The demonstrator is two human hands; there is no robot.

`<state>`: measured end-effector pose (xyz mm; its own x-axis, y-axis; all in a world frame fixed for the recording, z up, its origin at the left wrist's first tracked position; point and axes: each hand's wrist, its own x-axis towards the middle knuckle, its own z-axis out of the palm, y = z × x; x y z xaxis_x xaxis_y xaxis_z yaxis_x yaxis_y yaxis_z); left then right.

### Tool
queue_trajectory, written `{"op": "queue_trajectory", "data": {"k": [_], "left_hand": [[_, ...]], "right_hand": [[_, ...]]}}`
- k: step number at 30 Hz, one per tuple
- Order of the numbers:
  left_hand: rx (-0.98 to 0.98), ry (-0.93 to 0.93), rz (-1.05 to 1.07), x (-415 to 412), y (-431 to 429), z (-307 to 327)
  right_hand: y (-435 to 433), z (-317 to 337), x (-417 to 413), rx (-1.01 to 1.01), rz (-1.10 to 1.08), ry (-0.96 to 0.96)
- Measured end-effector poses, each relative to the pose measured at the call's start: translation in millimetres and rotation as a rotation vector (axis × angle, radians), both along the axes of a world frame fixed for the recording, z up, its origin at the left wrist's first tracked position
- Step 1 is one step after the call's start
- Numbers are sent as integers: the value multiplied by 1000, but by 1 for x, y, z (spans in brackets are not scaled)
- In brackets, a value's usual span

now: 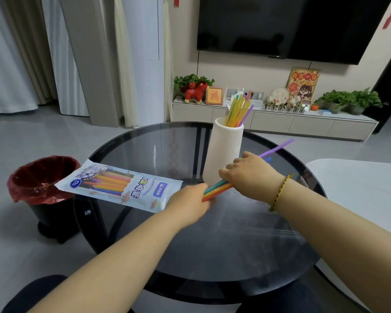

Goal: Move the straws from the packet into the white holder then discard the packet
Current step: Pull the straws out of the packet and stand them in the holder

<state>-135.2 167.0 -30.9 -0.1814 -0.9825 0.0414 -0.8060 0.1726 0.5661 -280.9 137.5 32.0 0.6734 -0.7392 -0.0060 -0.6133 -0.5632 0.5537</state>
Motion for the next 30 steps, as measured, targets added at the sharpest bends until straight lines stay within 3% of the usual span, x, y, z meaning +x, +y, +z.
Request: {"op": "queue_trajectory", "data": {"k": [2,4,5,7,9,11,13,15,18,30], "left_hand": [[26,77,7,3,-3,-4],[32,171,19,7,-6,-5],[32,220,25,9,-7,-5],[26,350,39,13,-10,-4],[-4,444,73,14,-15,1],[-36,512,106,13,-18,8],[-33,626,95,12,-20,13],[-21,685,57,11,-19,16],[4,686,12,11,-19,16],[18,776,-13,26,-21,-2]], "right_hand": [[2,0,1,-130,56,-19],[2,-1,-4,-393,125,-106],[2,-3,-6,-475,158,-247],[5,-4,-6,-448,240,-734],[9,-2,1,-226,172,-1384],[10,1,11,169,-43,-1988],[5,3,20,609,-164,-2269],[1,5,30,874,-122,-2149],[-2,11,46,928,-17,-1843],[-7,6,78,1083,20,-1734]]}}
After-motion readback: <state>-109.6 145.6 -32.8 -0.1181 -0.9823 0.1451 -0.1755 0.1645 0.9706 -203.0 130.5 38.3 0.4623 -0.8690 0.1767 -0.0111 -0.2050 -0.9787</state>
